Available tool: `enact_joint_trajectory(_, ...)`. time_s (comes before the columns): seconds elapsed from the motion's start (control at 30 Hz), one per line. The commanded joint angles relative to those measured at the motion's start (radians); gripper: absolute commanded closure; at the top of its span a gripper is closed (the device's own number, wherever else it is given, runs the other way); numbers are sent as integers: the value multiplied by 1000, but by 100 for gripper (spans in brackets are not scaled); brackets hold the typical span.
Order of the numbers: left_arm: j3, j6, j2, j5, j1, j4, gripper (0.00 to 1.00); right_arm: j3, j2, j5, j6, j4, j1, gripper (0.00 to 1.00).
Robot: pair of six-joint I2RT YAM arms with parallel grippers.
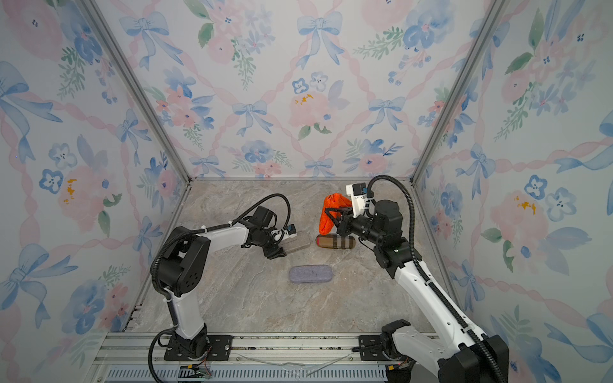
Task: Wipe the eyeglass case
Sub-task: Pick up the eyeglass case from the center of the board, then wipe the dirt from the eyeglass case.
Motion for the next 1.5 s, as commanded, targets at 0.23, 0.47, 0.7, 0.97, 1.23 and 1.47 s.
enact_joint_trajectory(0.23, -45, -118, -312, -177, -127, 113, 64, 291, 223, -38, -58, -433, 89, 100)
enact_joint_trajectory(0.47, -116, -199, -494, -101, -179, 248, 63, 310, 365, -76, 26, -305, 140, 100)
enact_joint_trajectory(0.7, -161, -246, -595, -84, -202, 340, 63, 330, 472, -129, 74, -233, 232, 100)
enact_joint_trajectory(0.97, -202, -244, -669, -65, -208, 365, 63, 357, 417, -112, 11, -372, 73, 100)
enact_joint_trajectory(1.23, -195, -262, -673, -57, -214, 414, 63, 374, 483, -155, 107, -252, 247, 100)
enact_joint_trajectory(1.47, -203, -254, -695, -76, -214, 395, 63, 350, 443, -149, 105, -284, 132, 100)
